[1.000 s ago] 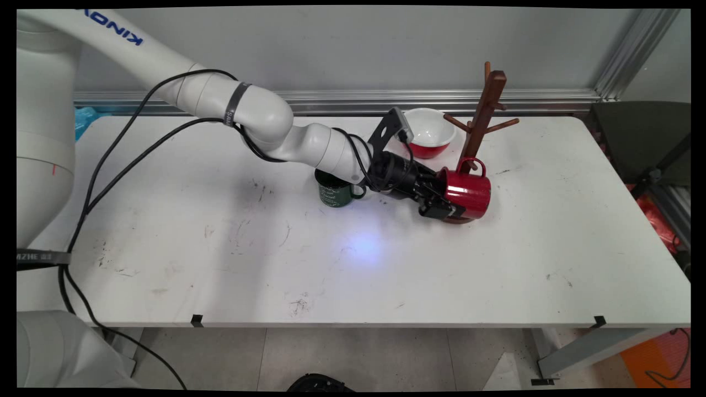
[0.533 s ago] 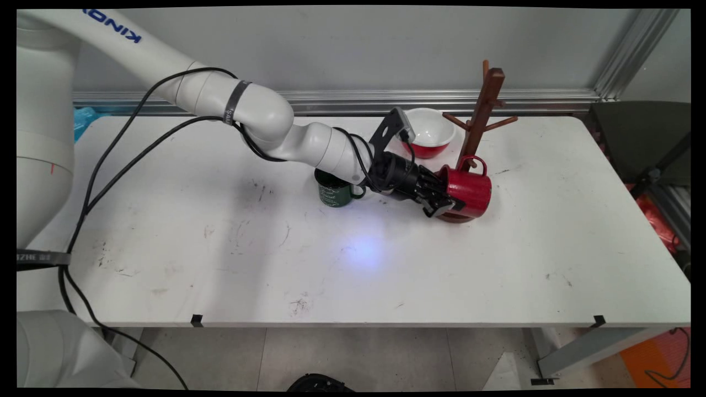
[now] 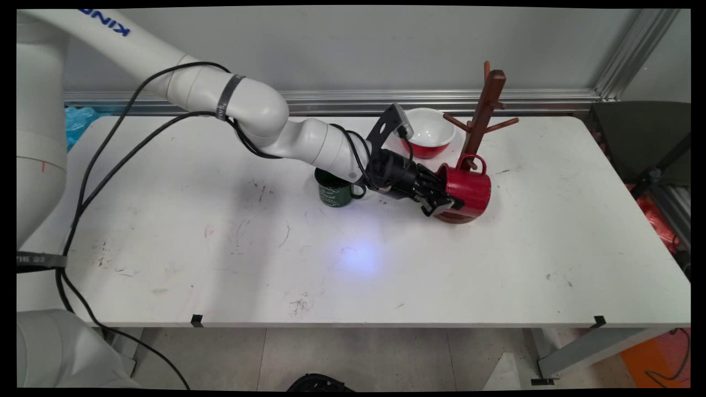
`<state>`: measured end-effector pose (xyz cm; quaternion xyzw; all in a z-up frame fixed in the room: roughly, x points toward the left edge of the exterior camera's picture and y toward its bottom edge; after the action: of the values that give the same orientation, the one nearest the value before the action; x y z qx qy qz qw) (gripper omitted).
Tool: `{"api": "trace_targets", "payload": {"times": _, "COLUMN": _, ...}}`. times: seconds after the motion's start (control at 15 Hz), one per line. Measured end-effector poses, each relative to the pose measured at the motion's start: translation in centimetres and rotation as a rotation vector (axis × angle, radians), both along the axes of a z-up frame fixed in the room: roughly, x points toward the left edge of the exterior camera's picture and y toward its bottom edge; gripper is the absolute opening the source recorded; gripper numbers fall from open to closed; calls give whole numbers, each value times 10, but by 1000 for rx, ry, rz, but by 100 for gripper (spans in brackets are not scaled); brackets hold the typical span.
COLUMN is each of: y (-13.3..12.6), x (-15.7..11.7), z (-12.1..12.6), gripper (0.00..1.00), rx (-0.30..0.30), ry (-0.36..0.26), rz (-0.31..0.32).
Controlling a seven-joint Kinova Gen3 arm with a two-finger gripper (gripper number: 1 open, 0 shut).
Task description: Place the picked object on the table
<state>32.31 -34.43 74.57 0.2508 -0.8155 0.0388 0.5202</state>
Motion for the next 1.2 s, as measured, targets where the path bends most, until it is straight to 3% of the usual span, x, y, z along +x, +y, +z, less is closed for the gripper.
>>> {"api": "trace_targets", "payload": {"times": 1.2, "y": 44, "x": 0, "z": 49, "gripper": 0, "rx": 40, "ry": -11, "rz": -30}}
